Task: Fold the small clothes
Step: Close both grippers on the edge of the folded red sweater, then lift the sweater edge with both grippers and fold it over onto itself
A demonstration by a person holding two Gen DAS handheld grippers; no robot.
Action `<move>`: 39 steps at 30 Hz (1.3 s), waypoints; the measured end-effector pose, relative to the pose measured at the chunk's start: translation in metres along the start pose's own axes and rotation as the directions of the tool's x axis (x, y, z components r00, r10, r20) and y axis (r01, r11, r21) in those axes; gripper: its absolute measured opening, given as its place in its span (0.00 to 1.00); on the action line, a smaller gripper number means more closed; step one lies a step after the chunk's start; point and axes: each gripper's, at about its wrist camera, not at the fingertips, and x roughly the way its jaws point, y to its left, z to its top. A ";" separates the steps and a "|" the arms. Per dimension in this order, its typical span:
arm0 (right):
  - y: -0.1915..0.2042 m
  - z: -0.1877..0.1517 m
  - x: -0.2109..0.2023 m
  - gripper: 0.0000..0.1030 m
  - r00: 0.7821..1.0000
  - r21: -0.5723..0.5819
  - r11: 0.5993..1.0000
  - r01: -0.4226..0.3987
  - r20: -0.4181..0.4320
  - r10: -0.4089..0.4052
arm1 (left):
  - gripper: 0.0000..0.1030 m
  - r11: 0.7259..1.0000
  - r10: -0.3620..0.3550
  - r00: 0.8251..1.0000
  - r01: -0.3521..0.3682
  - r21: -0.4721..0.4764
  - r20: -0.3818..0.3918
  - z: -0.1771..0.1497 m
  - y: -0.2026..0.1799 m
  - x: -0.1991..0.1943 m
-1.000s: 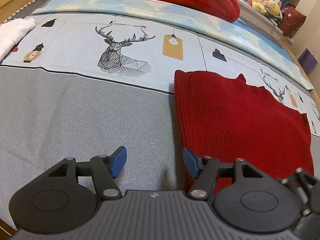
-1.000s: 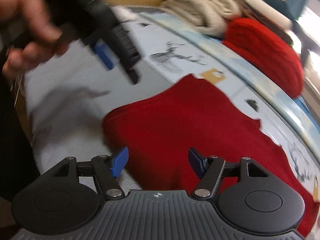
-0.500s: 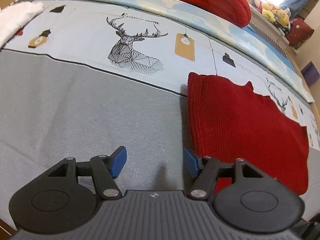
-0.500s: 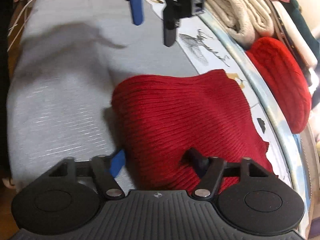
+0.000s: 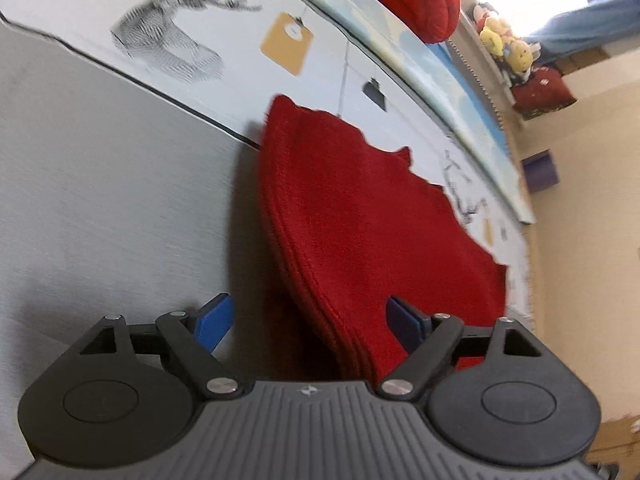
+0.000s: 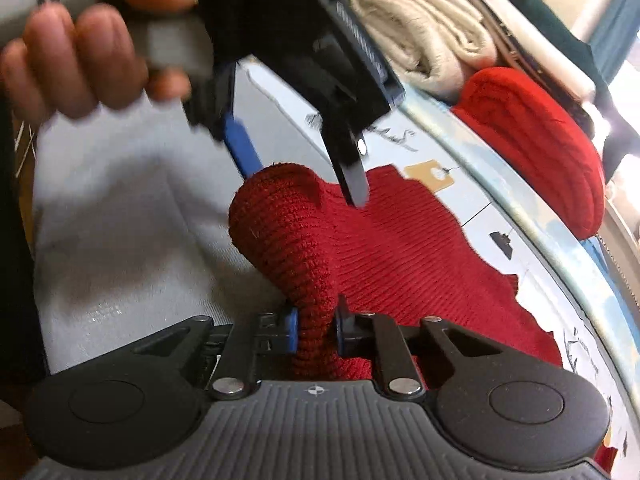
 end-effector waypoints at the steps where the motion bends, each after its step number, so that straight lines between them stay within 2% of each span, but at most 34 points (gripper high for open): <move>1: -0.002 0.000 -0.005 0.16 1.000 0.009 1.000 -0.001 0.009 0.001 | 0.85 1.000 -0.014 1.000 0.013 -0.012 -0.008 0.001 -0.002 0.005; 7: -0.024 -0.002 -0.027 0.15 0.998 0.085 0.996 -0.025 0.056 0.020 | 0.85 0.996 -0.071 0.994 0.067 -0.052 -0.079 0.012 -0.014 0.038; 12: -0.033 -0.008 -0.036 0.15 0.996 0.108 0.992 -0.063 0.071 0.055 | 0.83 0.998 -0.045 0.990 0.038 -0.049 -0.137 0.014 -0.018 0.066; 15: -0.034 -0.009 -0.037 0.15 0.995 0.107 0.991 -0.076 0.073 0.068 | 0.74 0.999 -0.023 0.988 0.018 -0.035 -0.151 0.014 -0.017 0.074; 17: -0.035 -0.008 -0.035 0.15 0.995 0.117 0.990 -0.083 0.071 0.075 | 0.57 1.000 -0.019 0.989 0.016 -0.016 -0.149 0.013 -0.016 0.075; 18: -0.035 -0.007 -0.034 0.15 0.994 0.123 0.988 -0.088 0.071 0.080 | 0.46 1.000 -0.013 0.990 0.014 0.005 -0.140 0.013 -0.017 0.072; 19: -0.035 -0.006 -0.032 0.15 0.994 0.128 0.987 -0.095 0.074 0.086 | 0.41 1.000 -0.007 0.992 0.010 0.024 -0.126 0.013 -0.018 0.069; 21: -0.032 -0.002 -0.029 0.15 0.991 0.129 0.985 -0.114 0.080 0.104 | 0.39 1.000 -0.010 0.994 0.013 0.023 -0.104 0.015 -0.016 0.057; 25: -0.026 0.015 -0.030 0.15 0.979 0.138 0.976 -0.169 0.137 0.150 | 0.38 0.999 0.012 0.999 -0.010 0.036 -0.047 0.018 -0.009 0.019; 28: -0.021 0.029 -0.035 0.15 0.962 0.149 0.963 -0.225 0.192 0.195 | 0.38 0.999 0.026 1.000 -0.026 0.033 -0.008 0.014 -0.001 -0.011; 31: -0.016 0.037 -0.038 0.15 0.951 0.171 0.949 -0.264 0.211 0.227 | 0.38 0.996 0.071 0.997 -0.071 0.048 0.003 0.007 -0.001 -0.026; 35: -0.013 0.033 -0.044 0.15 0.955 0.190 0.947 -0.260 0.197 0.223 | 0.38 0.988 0.120 0.993 -0.120 0.099 0.009 0.001 -0.018 -0.032; 39: -0.030 0.019 -0.057 0.15 0.966 0.247 0.943 -0.221 0.191 0.177 | 0.37 0.983 0.087 0.996 -0.091 0.156 0.030 -0.002 -0.055 -0.028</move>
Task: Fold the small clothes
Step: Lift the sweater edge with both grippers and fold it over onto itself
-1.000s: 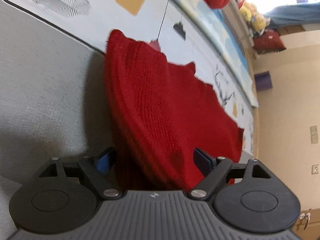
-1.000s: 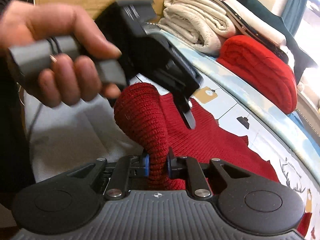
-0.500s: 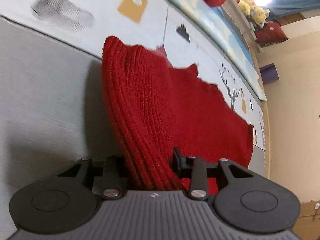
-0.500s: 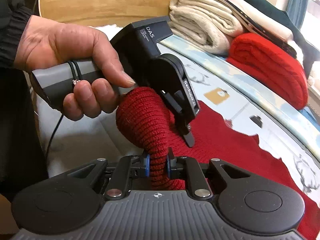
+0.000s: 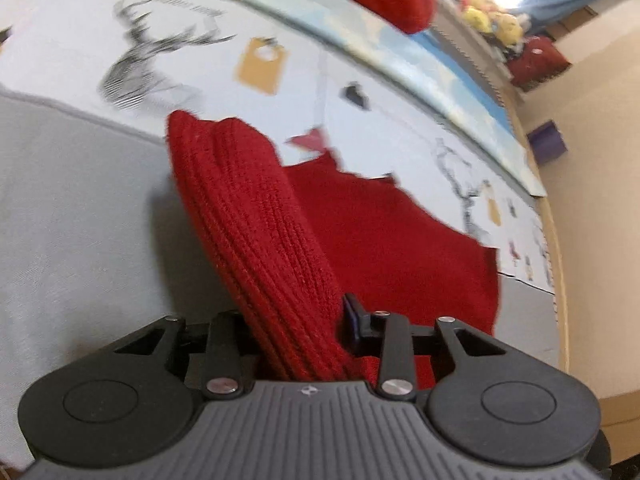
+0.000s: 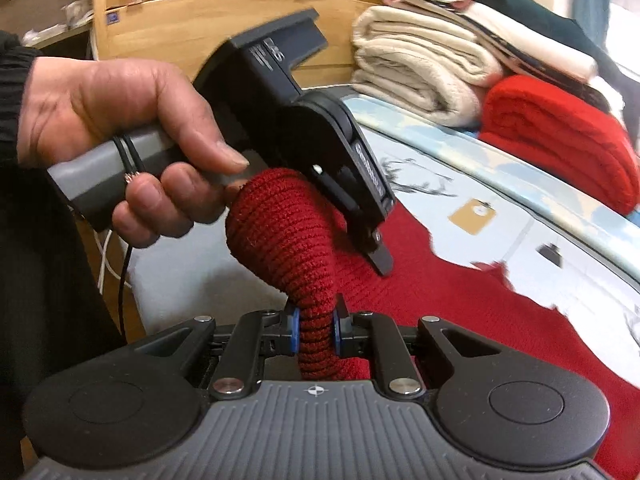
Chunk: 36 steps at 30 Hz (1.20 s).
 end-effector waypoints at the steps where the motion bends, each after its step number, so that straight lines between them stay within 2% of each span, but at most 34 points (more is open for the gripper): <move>1: -0.007 -0.002 -0.006 0.15 1.000 0.020 1.000 0.015 0.004 -0.015 | 0.36 1.000 -0.014 1.000 0.014 0.019 0.004 0.001 -0.013 0.003; 5: -0.043 -0.019 -0.041 0.14 0.994 0.134 0.986 0.099 0.027 -0.104 | 0.35 0.990 -0.085 0.996 0.083 0.114 0.008 -0.004 -0.072 0.016; 8: -0.070 -0.041 -0.073 0.14 0.980 0.223 0.957 0.187 0.028 -0.198 | 0.35 0.963 -0.178 0.984 0.172 0.206 0.009 -0.015 -0.125 0.027; 9: -0.078 -0.049 -0.084 0.14 0.970 0.246 0.942 0.226 0.027 -0.240 | 0.38 0.952 -0.206 0.979 0.199 0.231 0.008 -0.019 -0.139 0.029; 11: -0.091 -0.064 -0.106 0.14 0.946 0.291 0.906 0.306 0.014 -0.324 | 0.49 0.935 -0.263 0.965 0.256 0.244 -0.005 -0.027 -0.162 0.036; 12: -0.098 -0.072 -0.114 0.13 0.933 0.314 0.886 0.342 -0.004 -0.359 | 0.60 0.925 -0.293 0.956 0.290 0.245 -0.025 -0.031 -0.170 0.040; 13: -0.105 -0.079 -0.120 0.13 0.918 0.339 0.859 0.383 -0.037 -0.395 | 0.64 0.914 -0.317 0.948 0.316 0.254 -0.036 -0.035 -0.177 0.042; 15: -0.124 -0.100 -0.127 0.13 0.888 0.425 0.783 0.453 -0.135 -0.440 | 0.64 0.902 -0.316 0.949 0.308 0.304 -0.024 -0.042 -0.188 0.041; 17: -0.148 -0.127 -0.125 0.13 0.876 0.548 0.685 0.481 -0.266 -0.403 | 0.64 0.903 -0.291 0.956 0.282 0.324 -0.021 -0.046 -0.191 0.042; 19: -0.172 -0.159 -0.121 0.15 0.887 0.685 0.563 0.462 -0.349 -0.303 | 0.64 0.916 -0.267 0.963 0.267 0.299 -0.040 -0.047 -0.187 0.046; 20: -0.179 -0.169 -0.122 0.15 0.902 0.741 0.515 0.431 -0.339 -0.267 | 0.64 0.921 -0.253 0.966 0.254 0.294 -0.044 -0.047 -0.184 0.047; 21: -0.185 -0.175 -0.124 0.18 0.915 0.780 0.479 0.402 -0.324 -0.240 | 0.64 0.925 -0.234 0.971 0.236 0.299 -0.045 -0.047 -0.181 0.047; 22: -0.190 -0.176 -0.124 0.24 0.926 0.804 0.461 0.376 -0.303 -0.228 | 0.64 0.927 -0.215 0.976 0.219 0.305 -0.045 -0.046 -0.178 0.048; 26: -0.195 -0.166 -0.127 0.41 0.942 0.823 0.467 0.322 -0.230 -0.244 | 0.64 0.934 -0.184 0.982 0.189 0.303 -0.046 -0.039 -0.161 0.042; 28: -0.199 -0.164 -0.126 0.52 0.942 0.837 0.447 0.315 -0.219 -0.254 | 0.64 0.939 -0.167 0.985 0.172 0.297 -0.043 -0.035 -0.154 0.041; 31: -0.212 -0.163 -0.121 0.54 0.941 0.867 0.394 0.304 -0.207 -0.269 | 0.64 0.945 -0.135 0.990 0.144 0.294 -0.048 -0.035 -0.147 0.039; 36: -0.213 -0.170 -0.120 0.57 0.929 0.868 0.372 0.329 -0.226 -0.294 | 0.64 0.942 -0.106 0.993 0.116 0.314 -0.049 -0.036 -0.141 0.034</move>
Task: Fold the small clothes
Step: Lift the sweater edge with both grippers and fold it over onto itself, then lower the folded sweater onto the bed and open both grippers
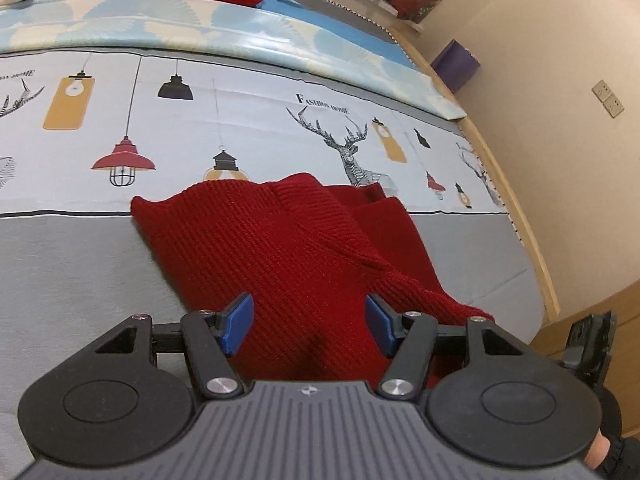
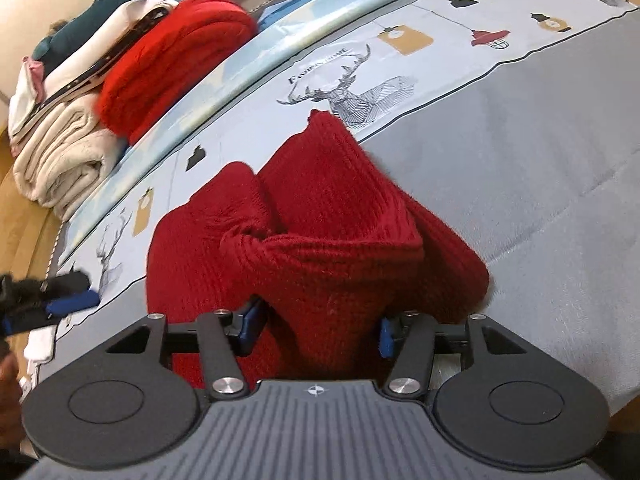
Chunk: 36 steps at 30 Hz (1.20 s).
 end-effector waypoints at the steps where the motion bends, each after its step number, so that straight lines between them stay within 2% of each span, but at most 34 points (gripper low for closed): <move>1: 0.000 -0.002 0.000 0.57 1.000 -0.006 1.000 0.004 0.003 -0.004 | 0.64 1.000 0.003 1.000 -0.003 0.000 0.000 -0.001 0.002 -0.001; 2: 0.002 -0.003 0.001 0.55 1.000 -0.015 1.000 0.006 0.007 -0.006 | 0.64 1.000 0.007 1.000 -0.007 -0.002 -0.001 -0.001 0.003 -0.003; 3: 0.004 -0.004 -0.001 0.47 1.000 -0.028 1.000 0.005 0.015 -0.004 | 0.64 1.000 0.010 1.000 -0.010 -0.004 0.000 -0.002 0.004 -0.004; 4: 0.007 -0.003 -0.003 0.35 1.000 -0.047 0.999 -0.001 0.021 0.002 | 0.64 1.000 0.012 1.000 -0.012 -0.005 0.001 -0.002 0.005 -0.005; 6: 0.016 -0.002 -0.009 0.21 0.998 -0.106 0.994 -0.019 0.053 0.025 | 0.64 1.000 0.017 1.000 -0.017 -0.004 0.001 -0.003 0.006 -0.007; 9: 0.033 -0.005 -0.030 0.16 0.986 -0.207 0.977 -0.058 0.139 0.088 | 0.64 1.000 0.025 1.000 -0.025 0.002 0.000 -0.004 0.007 -0.009; 12: 0.025 -0.005 -0.059 0.16 0.946 -0.140 0.980 -0.139 0.275 0.173 | 0.64 1.000 0.030 1.000 -0.030 0.006 -0.002 -0.005 0.007 -0.009; 13: 0.020 -0.005 -0.064 0.16 0.939 -0.107 0.985 -0.133 0.303 0.160 | 0.64 0.999 0.031 1.000 -0.031 0.009 -0.003 -0.004 0.007 -0.008; 14: 0.012 -0.006 -0.064 0.16 0.945 -0.071 0.992 -0.101 0.305 0.118 | 0.64 0.999 0.033 0.999 -0.033 0.013 -0.005 -0.005 0.006 -0.007; 16: -0.006 -0.005 -0.049 0.16 0.977 -0.002 1.000 0.002 0.216 -0.001 | 0.64 0.999 0.042 0.999 -0.042 0.022 -0.011 -0.004 0.006 -0.005; 17: -0.020 -0.006 -0.037 0.16 0.988 0.044 0.997 0.065 0.137 -0.071 | 0.64 0.999 0.047 0.999 -0.046 0.026 -0.016 -0.004 0.005 -0.003; 18: -0.034 -0.010 -0.028 0.18 0.992 0.098 0.990 0.098 0.075 -0.105 | 0.64 0.998 0.050 0.999 -0.050 0.027 -0.019 -0.004 0.004 -0.002; 19: -0.047 -0.013 -0.022 0.20 0.994 0.158 0.983 0.098 0.036 -0.105 | 0.64 0.998 0.053 0.998 -0.053 0.026 -0.024 -0.005 0.004 0.000; 20: -0.053 -0.015 -0.021 0.22 0.994 0.189 0.977 0.095 0.027 -0.102 | 0.64 0.998 0.055 0.998 -0.055 0.025 -0.028 -0.005 0.002 0.001; 23: -0.046 -0.011 -0.028 0.30 0.994 0.117 0.990 0.081 0.069 -0.090 | 0.64 0.998 0.058 0.998 -0.057 0.028 -0.038 -0.006 0.000 0.005; 24: -0.044 -0.011 -0.031 0.37 0.993 0.105 0.992 0.076 0.078 -0.084 | 0.64 0.998 0.060 0.997 -0.058 0.032 -0.042 -0.005 -0.001 0.007; 28: -0.060 -0.008 -0.030 0.56 0.995 0.187 0.980 0.070 0.052 -0.081 | 0.64 0.998 0.062 0.996 -0.061 0.025 -0.059 -0.004 0.000 0.014; 32: -0.076 -0.007 -0.014 0.64 0.998 0.216 0.975 0.053 0.021 -0.059 | 0.67 0.998 0.060 0.994 -0.060 0.003 -0.092 -0.006 0.000 0.025; 34: -0.085 -0.009 -0.006 0.72 0.998 0.223 0.973 0.052 0.012 -0.056 | 0.74 0.998 0.055 0.993 -0.056 -0.008 -0.103 -0.007 0.000 0.031; 36: -0.092 -0.011 0.002 0.73 1.000 0.248 0.968 0.029 -0.004 -0.029 | 0.76 0.999 0.042 0.992 -0.045 -0.028 -0.116 -0.008 0.001 0.039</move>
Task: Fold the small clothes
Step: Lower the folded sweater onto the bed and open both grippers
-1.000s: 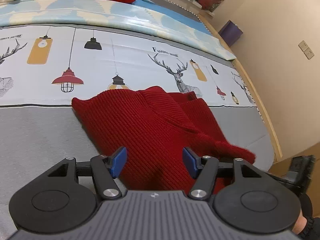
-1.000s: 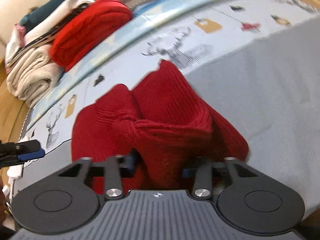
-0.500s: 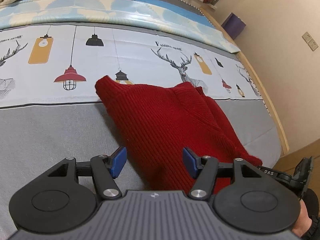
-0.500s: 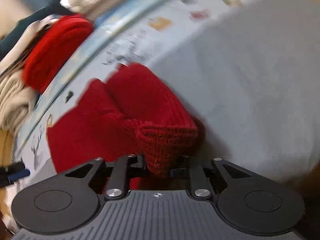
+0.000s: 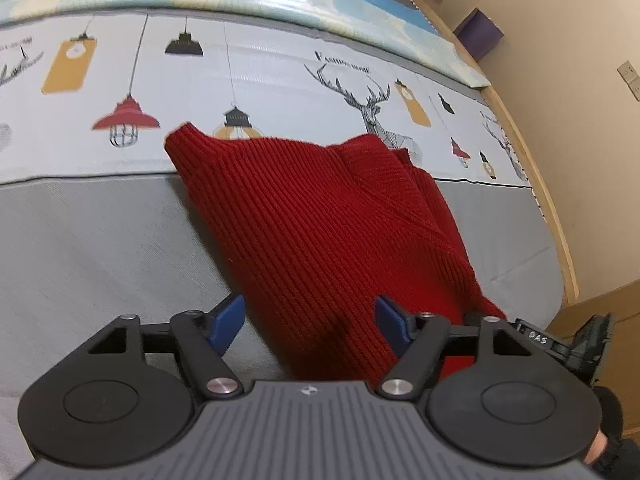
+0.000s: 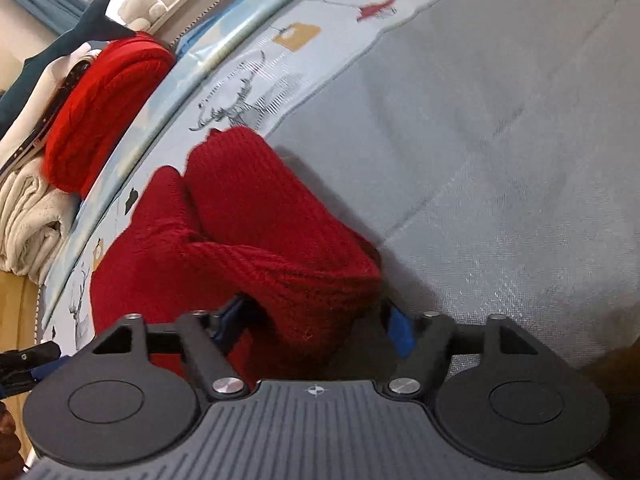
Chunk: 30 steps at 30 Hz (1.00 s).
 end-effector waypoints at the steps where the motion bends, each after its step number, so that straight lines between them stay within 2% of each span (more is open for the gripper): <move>1: -0.002 0.000 0.003 0.73 1.000 0.009 1.000 -0.005 -0.011 0.005 | 0.77 1.000 -0.008 1.000 0.008 -0.014 -0.010 0.000 0.001 0.004; 6: -0.004 -0.002 0.016 0.73 0.999 -0.012 1.000 -0.027 -0.031 0.027 | 0.82 0.997 -0.017 0.999 0.013 -0.076 -0.051 0.001 0.004 0.026; 8: -0.002 -0.003 0.021 0.72 0.999 0.000 0.999 -0.033 -0.038 0.033 | 0.82 0.996 0.001 0.998 -0.007 -0.094 -0.070 0.002 0.006 0.035; 9: 0.001 -0.004 0.022 0.65 0.998 -0.009 0.999 -0.041 -0.039 0.041 | 0.83 0.996 0.002 0.997 -0.009 -0.094 -0.075 0.002 0.006 0.039; 12: 0.014 -0.006 0.026 0.56 0.999 -0.060 0.998 -0.035 -0.040 0.032 | 0.84 0.993 0.039 0.991 -0.053 -0.101 -0.128 0.002 0.009 0.051; 14: 0.018 -0.008 0.029 0.50 0.999 -0.068 0.997 -0.036 -0.037 0.033 | 0.84 0.995 0.021 0.994 -0.031 -0.091 -0.111 0.003 0.011 0.051; 16: 0.026 -0.009 0.029 0.42 0.999 -0.097 0.995 -0.035 -0.030 0.033 | 0.84 0.995 0.032 0.993 -0.042 -0.089 -0.116 0.004 0.014 0.050; 19: 0.038 -0.010 0.030 0.36 0.998 -0.111 0.992 -0.057 -0.032 0.054 | 0.84 0.994 0.016 0.996 -0.024 -0.102 -0.085 0.008 0.019 0.042; 25: 0.067 -0.018 0.050 0.34 0.986 -0.126 0.980 -0.153 -0.085 0.143 | 0.84 0.987 0.036 0.998 -0.045 -0.154 -0.060 0.009 0.046 0.022; 30: 0.105 -0.030 0.067 0.34 0.965 -0.182 0.953 -0.241 -0.150 0.215 | 0.84 0.980 0.055 0.998 -0.061 -0.187 -0.034 0.006 0.069 0.002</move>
